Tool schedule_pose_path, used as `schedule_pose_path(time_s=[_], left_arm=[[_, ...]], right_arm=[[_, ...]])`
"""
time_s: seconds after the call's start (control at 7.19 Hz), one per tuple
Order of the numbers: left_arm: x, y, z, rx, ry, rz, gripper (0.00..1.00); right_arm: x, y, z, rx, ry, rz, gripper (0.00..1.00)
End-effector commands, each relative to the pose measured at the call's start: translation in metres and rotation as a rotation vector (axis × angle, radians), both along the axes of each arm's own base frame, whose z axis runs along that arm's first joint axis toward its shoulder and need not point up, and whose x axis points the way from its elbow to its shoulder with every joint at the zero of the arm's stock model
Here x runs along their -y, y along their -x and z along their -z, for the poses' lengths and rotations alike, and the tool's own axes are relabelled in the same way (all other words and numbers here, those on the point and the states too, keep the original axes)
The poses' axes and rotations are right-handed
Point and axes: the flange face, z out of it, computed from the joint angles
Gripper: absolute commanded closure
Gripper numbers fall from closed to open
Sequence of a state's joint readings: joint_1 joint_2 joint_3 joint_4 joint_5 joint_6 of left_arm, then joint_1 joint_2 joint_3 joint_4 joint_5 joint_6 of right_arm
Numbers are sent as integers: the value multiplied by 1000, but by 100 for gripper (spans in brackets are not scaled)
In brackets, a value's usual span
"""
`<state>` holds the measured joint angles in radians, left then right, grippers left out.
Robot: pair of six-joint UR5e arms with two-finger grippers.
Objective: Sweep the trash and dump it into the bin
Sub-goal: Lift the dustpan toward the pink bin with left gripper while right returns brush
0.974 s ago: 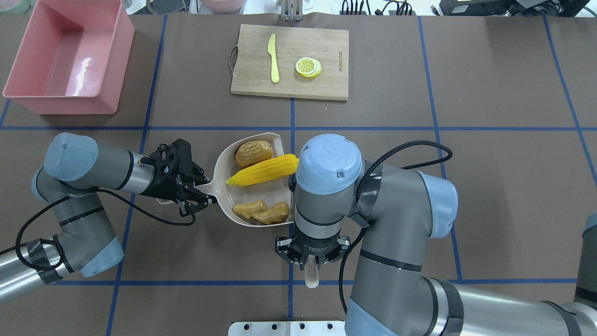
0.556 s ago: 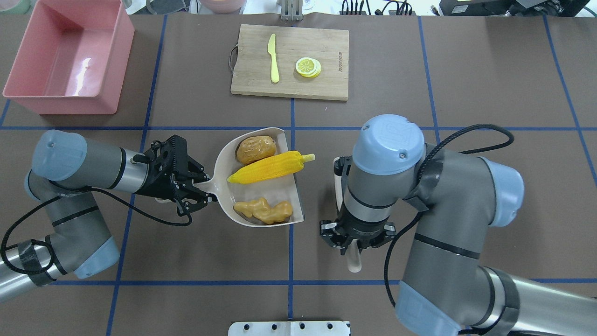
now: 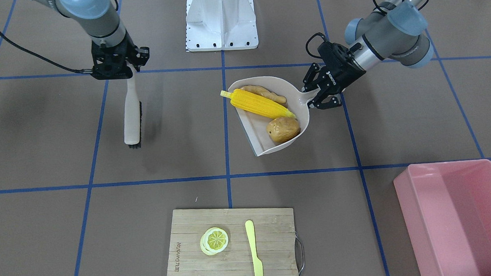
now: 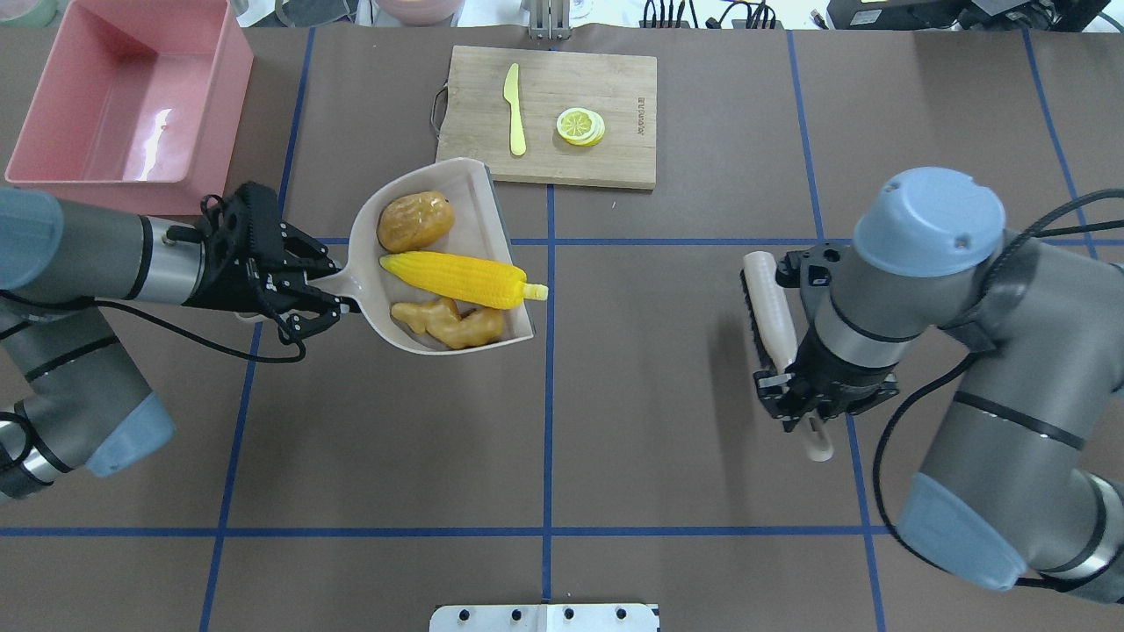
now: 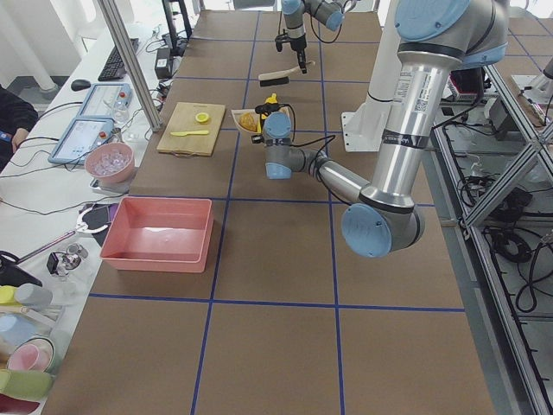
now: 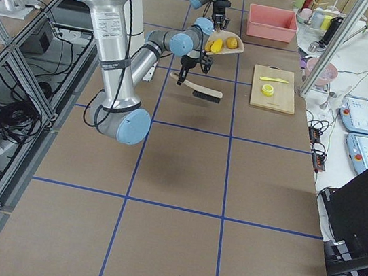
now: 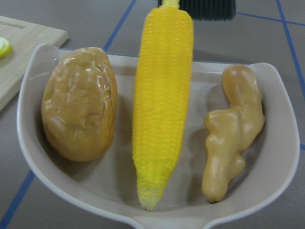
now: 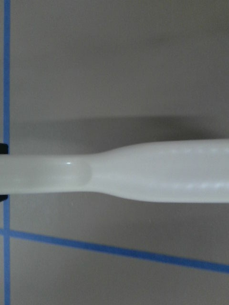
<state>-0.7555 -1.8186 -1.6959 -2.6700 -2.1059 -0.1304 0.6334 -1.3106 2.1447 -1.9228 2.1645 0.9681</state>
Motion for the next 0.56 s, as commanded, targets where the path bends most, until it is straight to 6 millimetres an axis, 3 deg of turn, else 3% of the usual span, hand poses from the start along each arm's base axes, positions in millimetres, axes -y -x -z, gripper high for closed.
schedule_pose_path(time_s=[0.0,0.42], left_arm=[[28,43,8,-15,-7,96,100],[53,66,3,-54,138,337,100]], right_arm=[[9,-76,-75,-35,-42,1,100],[-18,-170,-194,-23,-129,8,100]])
